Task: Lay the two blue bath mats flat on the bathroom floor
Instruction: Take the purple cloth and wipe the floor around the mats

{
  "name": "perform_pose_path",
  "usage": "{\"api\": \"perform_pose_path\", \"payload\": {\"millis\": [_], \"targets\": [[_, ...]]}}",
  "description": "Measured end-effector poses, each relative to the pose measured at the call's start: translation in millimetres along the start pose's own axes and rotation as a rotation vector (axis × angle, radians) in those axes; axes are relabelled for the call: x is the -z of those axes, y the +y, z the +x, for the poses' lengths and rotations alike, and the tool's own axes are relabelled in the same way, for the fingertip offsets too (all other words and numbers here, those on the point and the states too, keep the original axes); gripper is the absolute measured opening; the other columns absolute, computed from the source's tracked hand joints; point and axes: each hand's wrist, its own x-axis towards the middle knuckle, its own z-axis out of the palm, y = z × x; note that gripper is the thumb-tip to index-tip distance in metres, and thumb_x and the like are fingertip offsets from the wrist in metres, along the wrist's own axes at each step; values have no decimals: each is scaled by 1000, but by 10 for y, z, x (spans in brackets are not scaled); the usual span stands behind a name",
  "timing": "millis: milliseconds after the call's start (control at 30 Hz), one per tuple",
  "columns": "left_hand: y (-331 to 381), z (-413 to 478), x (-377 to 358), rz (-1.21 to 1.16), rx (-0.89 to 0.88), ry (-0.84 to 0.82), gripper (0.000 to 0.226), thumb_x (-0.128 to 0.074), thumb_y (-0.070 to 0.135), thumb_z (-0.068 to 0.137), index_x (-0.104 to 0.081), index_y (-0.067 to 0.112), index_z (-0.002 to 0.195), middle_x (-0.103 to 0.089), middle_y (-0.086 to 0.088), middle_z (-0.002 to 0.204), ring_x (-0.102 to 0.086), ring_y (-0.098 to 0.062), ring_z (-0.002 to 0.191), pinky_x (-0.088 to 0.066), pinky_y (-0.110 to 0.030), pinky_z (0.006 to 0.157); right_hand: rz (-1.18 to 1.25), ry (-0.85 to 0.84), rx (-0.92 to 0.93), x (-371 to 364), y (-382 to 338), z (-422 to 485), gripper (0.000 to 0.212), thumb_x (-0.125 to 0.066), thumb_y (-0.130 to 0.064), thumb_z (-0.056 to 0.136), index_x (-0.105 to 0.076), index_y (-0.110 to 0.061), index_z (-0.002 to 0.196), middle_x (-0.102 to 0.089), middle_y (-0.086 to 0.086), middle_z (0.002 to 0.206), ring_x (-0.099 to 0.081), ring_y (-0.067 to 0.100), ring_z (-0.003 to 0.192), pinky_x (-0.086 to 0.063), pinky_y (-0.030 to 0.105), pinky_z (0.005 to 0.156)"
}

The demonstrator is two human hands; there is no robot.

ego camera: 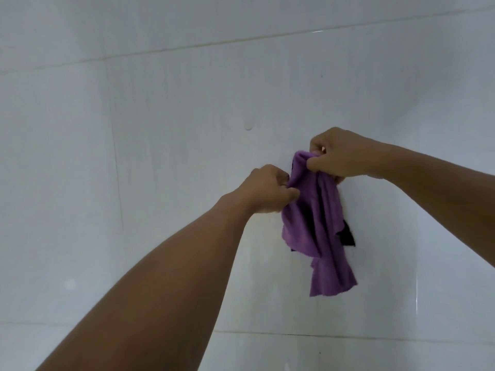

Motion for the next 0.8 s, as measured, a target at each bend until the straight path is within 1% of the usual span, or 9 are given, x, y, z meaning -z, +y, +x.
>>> {"api": "perform_pose_path", "payload": {"millis": [100,167,233,300,400,467,533,700,800], "targets": [[59,-61,255,-222,44,75,8,-56,20,75,-58,14,70,-66,-6,74,-69,-25,72,-64,-38,71,41,142,132,23,-163,69,9,-64,-21,87,-57,-16,85,-62,4,85,-57,19,69,-46,30,55],[74,-148,469,-354,122,83,11,-52,8,79,-55,15,70,-63,-3,76,-64,-20,70,-61,-30,64,96,112,168,23,-298,122,13,-68,-24,87,-56,-20,86,-62,3,87,-53,18,71,-45,31,58],[-9,-299,670,-417,196,64,15,-48,4,76,-51,17,69,-56,-1,72,-54,-19,67,-53,-29,62,116,-2,168,-7,-439,171,20,-75,-31,85,-58,-21,89,-66,5,95,-58,21,77,-51,38,65],[-159,-509,861,-465,282,0,11,-49,8,71,-56,17,73,-58,-3,76,-53,-23,75,-51,-32,72,105,-125,181,-83,-602,206,30,-79,-43,81,-62,-21,92,-68,4,101,-63,22,85,-55,41,71],[-446,-881,1156,-531,429,-199,28,-57,18,85,-67,9,110,-74,-10,109,-67,-28,98,-53,-42,95,176,-288,235,-334,-935,232,42,-83,-52,73,-65,-19,93,-69,2,99,-63,19,84,-54,35,69],[-602,-1178,1348,-495,529,-301,37,-64,33,94,-65,13,125,-74,-10,121,-70,-27,110,-54,-43,98,230,-391,292,-597,-1218,269,44,-85,-52,70,-66,-18,91,-73,2,97,-63,19,82,-53,38,72],[-779,-1475,1539,-422,659,-331,45,-70,41,91,-64,15,127,-74,-9,121,-71,-28,112,-54,-45,101,277,-489,360,-908,-1541,318,42,-87,-48,70,-66,-17,90,-71,4,92,-60,19,79,-49,37,70],[-1209,-2311,2134,-310,893,-189,34,-67,20,94,-65,10,127,-75,-11,116,-70,-30,112,-48,-48,108,376,-716,481,-1648,-2453,435,33,-84,-33,79,-66,-13,99,-71,6,97,-68,21,81,-59,35,70],[-1342,-2883,2548,-252,1010,-54,31,-60,12,93,-67,2,122,-77,-15,106,-70,-29,100,-50,-46,107,450,-794,566,-2056,-3055,411,33,-82,-31,82,-67,-11,103,-71,7,97,-66,20,78,-58,32,70]]}}
